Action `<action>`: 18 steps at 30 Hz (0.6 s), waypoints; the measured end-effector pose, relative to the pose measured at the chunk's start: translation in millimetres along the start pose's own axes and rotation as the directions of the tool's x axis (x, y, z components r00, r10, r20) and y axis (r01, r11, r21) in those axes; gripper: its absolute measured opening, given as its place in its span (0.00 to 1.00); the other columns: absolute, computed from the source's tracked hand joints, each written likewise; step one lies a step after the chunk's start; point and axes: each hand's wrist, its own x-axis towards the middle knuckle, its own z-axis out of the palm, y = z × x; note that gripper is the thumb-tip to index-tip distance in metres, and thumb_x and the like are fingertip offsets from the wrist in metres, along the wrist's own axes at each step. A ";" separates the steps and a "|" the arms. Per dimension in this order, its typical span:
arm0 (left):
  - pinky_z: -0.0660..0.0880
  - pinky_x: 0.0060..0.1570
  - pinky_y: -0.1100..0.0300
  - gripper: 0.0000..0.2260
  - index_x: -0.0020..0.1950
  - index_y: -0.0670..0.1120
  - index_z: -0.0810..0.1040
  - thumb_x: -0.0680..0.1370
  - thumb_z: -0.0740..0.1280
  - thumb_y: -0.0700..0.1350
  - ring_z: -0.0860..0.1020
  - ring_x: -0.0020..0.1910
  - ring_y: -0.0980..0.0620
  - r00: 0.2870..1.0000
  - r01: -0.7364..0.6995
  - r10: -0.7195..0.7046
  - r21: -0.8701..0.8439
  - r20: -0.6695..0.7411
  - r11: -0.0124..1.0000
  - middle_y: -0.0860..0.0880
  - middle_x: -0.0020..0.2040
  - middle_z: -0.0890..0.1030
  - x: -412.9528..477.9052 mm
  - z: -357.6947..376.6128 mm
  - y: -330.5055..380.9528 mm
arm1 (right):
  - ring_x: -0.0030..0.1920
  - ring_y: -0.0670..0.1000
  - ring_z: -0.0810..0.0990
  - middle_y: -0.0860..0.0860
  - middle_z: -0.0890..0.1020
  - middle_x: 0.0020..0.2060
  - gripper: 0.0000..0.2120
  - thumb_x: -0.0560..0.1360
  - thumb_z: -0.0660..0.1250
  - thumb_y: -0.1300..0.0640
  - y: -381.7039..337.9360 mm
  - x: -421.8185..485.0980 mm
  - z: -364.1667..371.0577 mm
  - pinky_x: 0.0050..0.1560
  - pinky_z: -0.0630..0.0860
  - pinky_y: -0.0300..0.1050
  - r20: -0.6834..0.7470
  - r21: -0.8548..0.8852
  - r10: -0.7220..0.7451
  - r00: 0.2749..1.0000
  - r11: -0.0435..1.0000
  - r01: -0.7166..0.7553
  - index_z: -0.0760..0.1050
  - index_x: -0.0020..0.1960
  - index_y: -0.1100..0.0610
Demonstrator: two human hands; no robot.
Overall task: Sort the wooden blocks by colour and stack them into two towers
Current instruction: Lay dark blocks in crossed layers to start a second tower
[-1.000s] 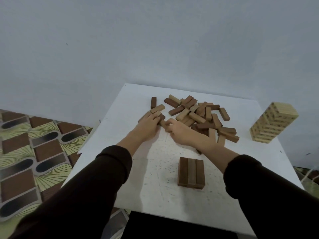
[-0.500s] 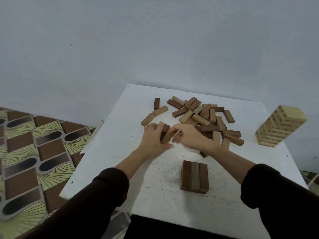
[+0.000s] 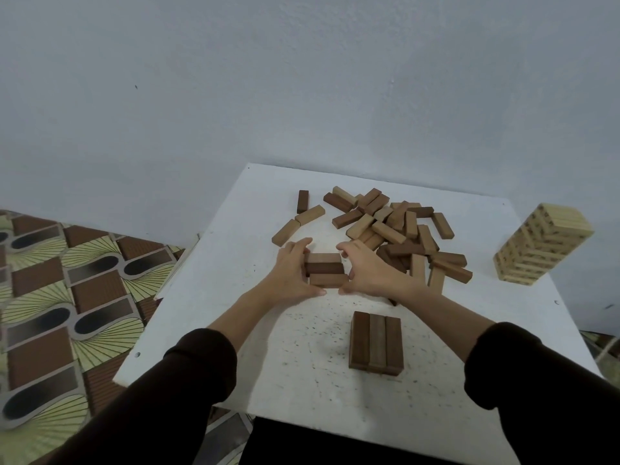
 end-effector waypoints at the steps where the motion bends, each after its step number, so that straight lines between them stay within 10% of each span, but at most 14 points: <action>1: 0.66 0.61 0.60 0.45 0.75 0.46 0.56 0.66 0.79 0.46 0.65 0.61 0.51 1.000 0.009 -0.009 -0.042 -0.003 0.999 0.46 0.66 0.64 -2.3 0.4 0.4 | 0.50 0.49 0.68 0.55 0.63 0.66 0.40 0.68 0.75 0.60 0.6 -0.5 0.0 0.48 0.67 0.40 -0.002 0.016 0.000 1.000 1.000 0.000 0.57 0.73 0.60; 18: 0.65 0.51 0.75 0.43 0.75 0.48 0.55 0.68 0.78 0.44 0.69 0.57 0.54 1.000 0.019 -0.019 -0.113 0.000 0.993 0.48 0.64 0.68 -6.0 -0.3 -1.5 | 0.54 0.52 0.69 0.55 0.62 0.69 0.46 0.69 0.74 0.60 0.0 3.3 -2.0 0.53 0.65 0.37 0.051 -0.050 -0.080 0.995 0.995 0.083 0.49 0.77 0.57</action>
